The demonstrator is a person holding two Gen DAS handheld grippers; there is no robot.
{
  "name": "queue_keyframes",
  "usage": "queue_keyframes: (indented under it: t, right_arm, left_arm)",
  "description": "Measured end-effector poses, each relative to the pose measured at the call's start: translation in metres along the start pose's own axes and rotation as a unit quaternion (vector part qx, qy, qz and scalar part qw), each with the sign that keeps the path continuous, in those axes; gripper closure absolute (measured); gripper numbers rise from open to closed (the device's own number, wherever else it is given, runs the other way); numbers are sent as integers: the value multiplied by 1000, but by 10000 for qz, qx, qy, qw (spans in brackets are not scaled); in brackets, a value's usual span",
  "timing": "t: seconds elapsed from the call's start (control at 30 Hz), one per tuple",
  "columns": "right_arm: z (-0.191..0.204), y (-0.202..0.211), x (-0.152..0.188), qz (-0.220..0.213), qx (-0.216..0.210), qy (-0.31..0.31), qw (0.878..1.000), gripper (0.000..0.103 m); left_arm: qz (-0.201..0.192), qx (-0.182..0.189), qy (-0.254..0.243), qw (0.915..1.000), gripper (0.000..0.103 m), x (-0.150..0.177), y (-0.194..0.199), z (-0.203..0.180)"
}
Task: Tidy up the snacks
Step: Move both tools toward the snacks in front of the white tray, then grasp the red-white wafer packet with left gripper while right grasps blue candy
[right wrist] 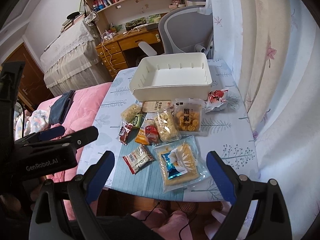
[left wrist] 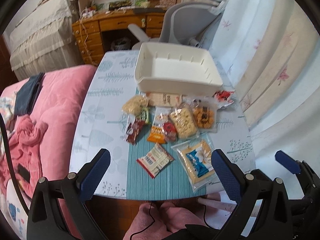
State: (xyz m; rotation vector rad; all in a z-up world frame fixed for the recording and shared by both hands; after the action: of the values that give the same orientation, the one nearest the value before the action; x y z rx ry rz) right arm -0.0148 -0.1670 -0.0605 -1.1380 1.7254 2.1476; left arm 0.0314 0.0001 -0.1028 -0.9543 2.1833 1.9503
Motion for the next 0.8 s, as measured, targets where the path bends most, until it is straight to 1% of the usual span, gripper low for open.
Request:
queue_keyframes:
  t: [0.07, 0.23, 0.4, 0.57, 0.7, 0.77, 0.8]
  right_arm:
    - [-2, -6, 3, 7, 46, 103, 9999, 9]
    - [-11, -28, 13, 117, 72, 316, 9994, 9]
    - [-16, -55, 22, 276, 84, 568, 9980, 9]
    - [-17, -86, 33, 550, -103, 791, 9953, 9]
    - [-14, -111, 41, 775, -305, 1004, 9915, 10]
    - [-12, -124, 45, 945, -424, 1134, 9881, 13]
    - [-11, -129, 47, 1013, -498, 1210, 9862, 16]
  left_arm:
    - [150, -82, 107, 9998, 6, 4, -9, 3]
    - [575, -232, 412, 9972, 6, 15, -38, 12]
    - [1064, -312, 841, 9903, 6, 27, -72, 21]
    - [1510, -490, 1364, 9778, 6, 36, -108, 31]
    - [1790, -626, 1790, 9654, 7, 41, -140, 38]
    - [1926, -647, 1978, 9589, 7, 43, -153, 39]
    - [1998, -664, 2076, 9553, 7, 45, -161, 40]
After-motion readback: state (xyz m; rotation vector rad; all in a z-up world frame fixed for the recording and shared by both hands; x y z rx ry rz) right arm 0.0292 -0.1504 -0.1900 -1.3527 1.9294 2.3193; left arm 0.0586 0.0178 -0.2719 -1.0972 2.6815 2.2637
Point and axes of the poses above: each gripper's, at about its wrist camera, not at the fingertips, and y roughly against the way its jaws point, z to its left, x to its underside, the point moved 6 cm from there along -y, roughly the way its jaws point, and after that the axes turned 13 degrees about y, right-handed, at the moved point
